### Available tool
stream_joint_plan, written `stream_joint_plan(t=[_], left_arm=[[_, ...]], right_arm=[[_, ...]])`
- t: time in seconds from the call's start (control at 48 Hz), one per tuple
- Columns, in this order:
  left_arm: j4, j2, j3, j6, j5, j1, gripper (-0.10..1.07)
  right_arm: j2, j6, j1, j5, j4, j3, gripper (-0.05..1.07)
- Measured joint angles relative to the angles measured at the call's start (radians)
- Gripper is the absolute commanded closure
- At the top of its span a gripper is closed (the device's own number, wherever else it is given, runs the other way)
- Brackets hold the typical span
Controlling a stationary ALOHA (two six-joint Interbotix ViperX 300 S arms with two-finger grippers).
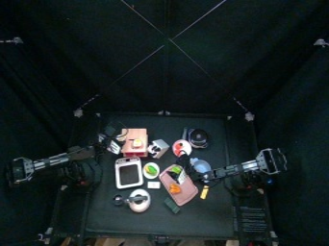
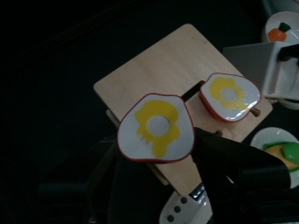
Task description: Place apple half on stoe
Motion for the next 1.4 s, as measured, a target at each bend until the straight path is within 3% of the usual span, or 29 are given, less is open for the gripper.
stream_joint_plan(t=[0.229,0.521,0.75,1.0,1.396], left_arm=[[-0.018,-0.011,0.000,0.003,0.002,-0.094,0.12],[-0.028,-0.037,0.031,0.005,-0.025,-0.373,0.12],[-0.051,-0.028,0.124,0.003,-0.110,-0.518,0.12],[-0.137,-0.005,0.192,0.003,-0.222,-0.549,0.12],[-0.161,0.124,0.199,0.005,-0.256,-0.549,0.11]], right_arm=[[0.000,0.002,-0.003,0.000,-0.002,0.000,0.04],[0.000,0.000,-0.003,0.000,-0.002,-0.002,0.04],[0.000,0.002,-0.002,-0.002,0.000,0.000,0.04],[0.003,0.002,-0.002,0.000,0.000,0.000,0.04],[0.009,0.002,-0.002,0.000,0.000,0.000,0.04]])
